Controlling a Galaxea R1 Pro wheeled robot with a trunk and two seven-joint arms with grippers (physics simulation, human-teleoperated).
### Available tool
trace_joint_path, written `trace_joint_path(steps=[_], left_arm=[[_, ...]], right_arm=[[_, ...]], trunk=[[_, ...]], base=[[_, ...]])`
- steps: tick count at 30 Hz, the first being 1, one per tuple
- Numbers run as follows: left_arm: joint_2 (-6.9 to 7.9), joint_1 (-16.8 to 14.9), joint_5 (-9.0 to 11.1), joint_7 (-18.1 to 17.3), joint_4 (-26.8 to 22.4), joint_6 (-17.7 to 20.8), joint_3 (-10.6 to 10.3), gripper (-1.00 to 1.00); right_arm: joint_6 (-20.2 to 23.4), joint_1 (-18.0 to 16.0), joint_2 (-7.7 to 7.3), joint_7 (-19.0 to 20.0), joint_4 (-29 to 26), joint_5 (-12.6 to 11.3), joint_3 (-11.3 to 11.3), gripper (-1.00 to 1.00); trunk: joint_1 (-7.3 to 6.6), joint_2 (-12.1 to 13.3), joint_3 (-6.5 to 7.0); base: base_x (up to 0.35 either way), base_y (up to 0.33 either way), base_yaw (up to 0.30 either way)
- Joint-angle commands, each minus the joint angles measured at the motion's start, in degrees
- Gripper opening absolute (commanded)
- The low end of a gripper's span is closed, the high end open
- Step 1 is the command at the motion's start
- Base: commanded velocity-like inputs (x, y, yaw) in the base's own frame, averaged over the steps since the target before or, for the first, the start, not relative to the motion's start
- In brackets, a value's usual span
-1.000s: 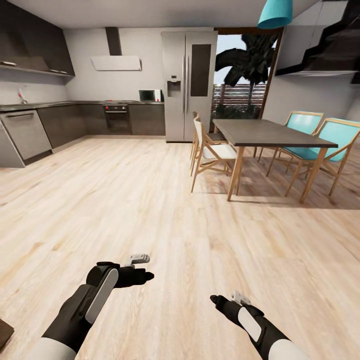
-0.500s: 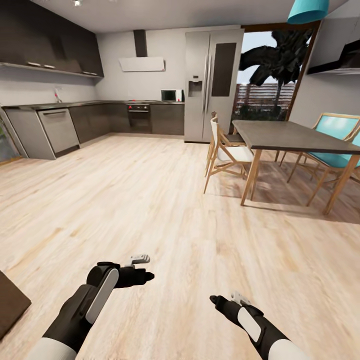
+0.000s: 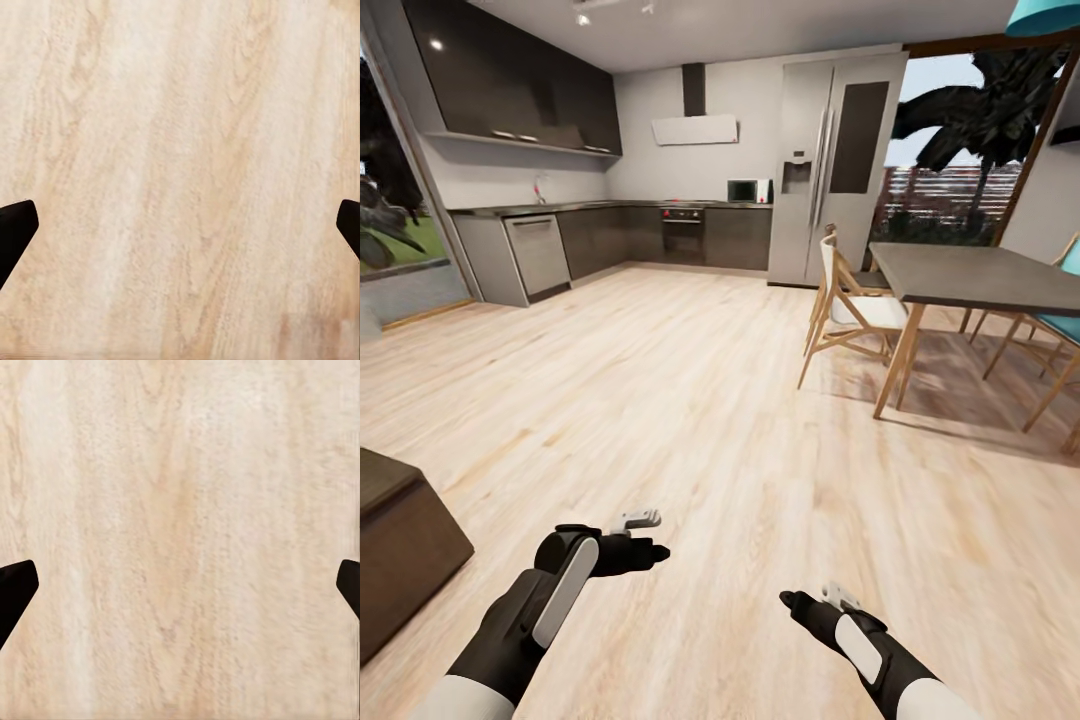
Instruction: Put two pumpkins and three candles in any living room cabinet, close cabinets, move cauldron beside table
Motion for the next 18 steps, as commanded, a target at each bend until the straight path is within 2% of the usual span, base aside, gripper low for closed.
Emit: trace_joint_path(steps=[1, 10, 18], left_arm=[[0.03, -0.05, 0.59, 0.58, -0.04, 0.17, -0.14, 1.00], [-0.02, -0.05, 0.63, 0.61, -0.02, 0.17, -0.08, 1.00], [-0.18, -0.05, 0.80, 0.66, -0.02, 0.17, 0.08, 1.00]], right_arm=[[0.16, 0.00, -0.04, 0.04, -0.08, -0.13, 0.21, 1.00], [0.16, 0.00, -0.21, 0.39, -0.15, 0.05, 0.16, 1.00], [0.16, 0.00, -0.05, 0.10, -0.15, 0.06, 0.22, 1.00]], trunk=[[-0.01, -0.02, -0.05], [-0.01, -0.02, -0.05], [-0.01, -0.02, -0.05]], base=[[-0.007, -0.294, 0.276], [-0.018, -0.296, 0.276], [-0.195, -0.255, 0.276]])
